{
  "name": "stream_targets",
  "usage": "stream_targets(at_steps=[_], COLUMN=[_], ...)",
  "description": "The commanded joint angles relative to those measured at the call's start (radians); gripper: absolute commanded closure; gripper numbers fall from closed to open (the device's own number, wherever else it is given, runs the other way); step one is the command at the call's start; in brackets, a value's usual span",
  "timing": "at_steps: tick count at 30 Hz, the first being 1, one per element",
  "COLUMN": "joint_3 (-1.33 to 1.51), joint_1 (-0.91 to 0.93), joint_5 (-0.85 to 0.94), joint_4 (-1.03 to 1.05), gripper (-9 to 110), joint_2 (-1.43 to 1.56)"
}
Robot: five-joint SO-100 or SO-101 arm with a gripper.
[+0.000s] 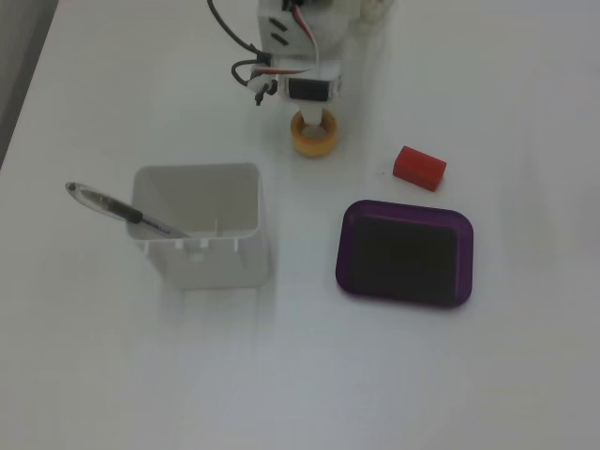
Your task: Grab up the yellow tape and put it in the box.
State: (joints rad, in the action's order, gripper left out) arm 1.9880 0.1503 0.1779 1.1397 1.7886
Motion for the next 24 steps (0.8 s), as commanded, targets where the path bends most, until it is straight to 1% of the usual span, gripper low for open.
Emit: stream_targets(at_steps=[1, 4, 6, 11, 16, 24], joint_3=[-0.025, -0.025, -0.018, -0.071, -0.259, -0.643], joint_1=[-0.121, -0.279, -0.331, -0.402, -0.428, -0.387], joint_5=[-0.003, 0.003, 0.003, 0.038, 0.041, 0.04], joint_4=[0.043, 0.048, 0.035, -0.018, -0.051, -0.038], gripper=[102, 102, 102, 102, 102, 102], joint_2=[0.204, 0.347, 0.4, 0.336, 0.081, -0.365])
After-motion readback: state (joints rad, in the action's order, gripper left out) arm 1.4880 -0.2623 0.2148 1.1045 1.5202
